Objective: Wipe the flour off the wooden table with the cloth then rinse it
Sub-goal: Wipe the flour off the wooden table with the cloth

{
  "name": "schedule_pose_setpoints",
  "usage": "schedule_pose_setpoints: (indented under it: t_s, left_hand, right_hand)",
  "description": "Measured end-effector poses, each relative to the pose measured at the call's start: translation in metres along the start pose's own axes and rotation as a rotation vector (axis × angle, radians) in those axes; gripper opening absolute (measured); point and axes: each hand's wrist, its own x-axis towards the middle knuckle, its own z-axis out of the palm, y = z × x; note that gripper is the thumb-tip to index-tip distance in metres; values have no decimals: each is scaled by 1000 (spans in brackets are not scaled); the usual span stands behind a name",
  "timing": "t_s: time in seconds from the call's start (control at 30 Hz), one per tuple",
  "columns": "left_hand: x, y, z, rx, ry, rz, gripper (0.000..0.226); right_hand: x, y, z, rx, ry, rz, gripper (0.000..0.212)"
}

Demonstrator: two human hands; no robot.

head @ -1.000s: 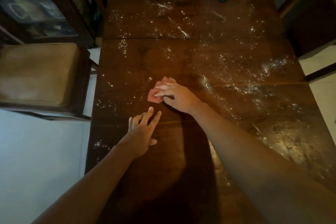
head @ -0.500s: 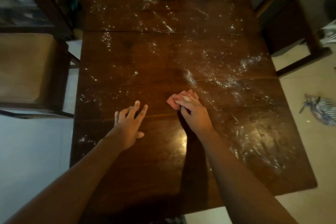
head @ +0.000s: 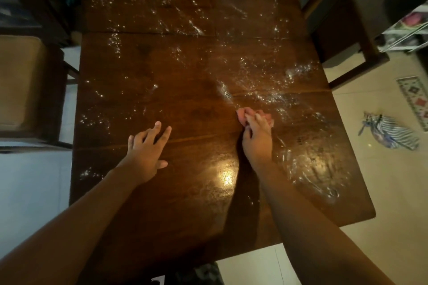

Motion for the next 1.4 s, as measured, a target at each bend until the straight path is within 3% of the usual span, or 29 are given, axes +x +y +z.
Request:
schedule_pose_setpoints:
  t_s: [0.1, 0.2, 0.37, 0.6, 0.77, 0.93, 1.07, 1.2, 1.33, 1.4]
  left_hand:
    - [0, -1, 2, -11, 13, -6, 97]
    - [1, -1, 2, -13, 12, -6, 98]
    - [1, -1, 3, -10, 24, -12, 99]
    - [-4, 1, 4, -23, 54, 5, 95]
    - [-4, 1, 2, -20, 41, 3, 94]
    - [-5, 0, -1, 4, 31, 23, 92]
    - [-3, -2, 4, 36, 64, 44, 91]
    - [-3, -5, 5, 51, 51, 48, 90]
    - [-1, -5, 4, 88, 40, 50, 90]
    - [-1, -6, 5, 80, 33, 51, 90]
  right_hand:
    - [-34, -11, 9, 104, -195, -345, 43]
    - [-39, 9, -4, 92, -324, -499, 46]
    - [-3, 1, -5, 20, -113, -112, 46]
    - [-58, 1, 4, -42, -201, -417, 33]
    - [-72, -13, 14, -89, -112, -111, 36]
    - [-141, 7, 0, -5, -262, -341, 31]
    - [-169, 24, -4, -31, -112, -65, 41]
    - [-209, 25, -10, -36, -198, -383, 32]
    - [-213, 33, -11, -53, -93, -105, 34]
    - [-226, 13, -3, -83, -101, -100, 31]
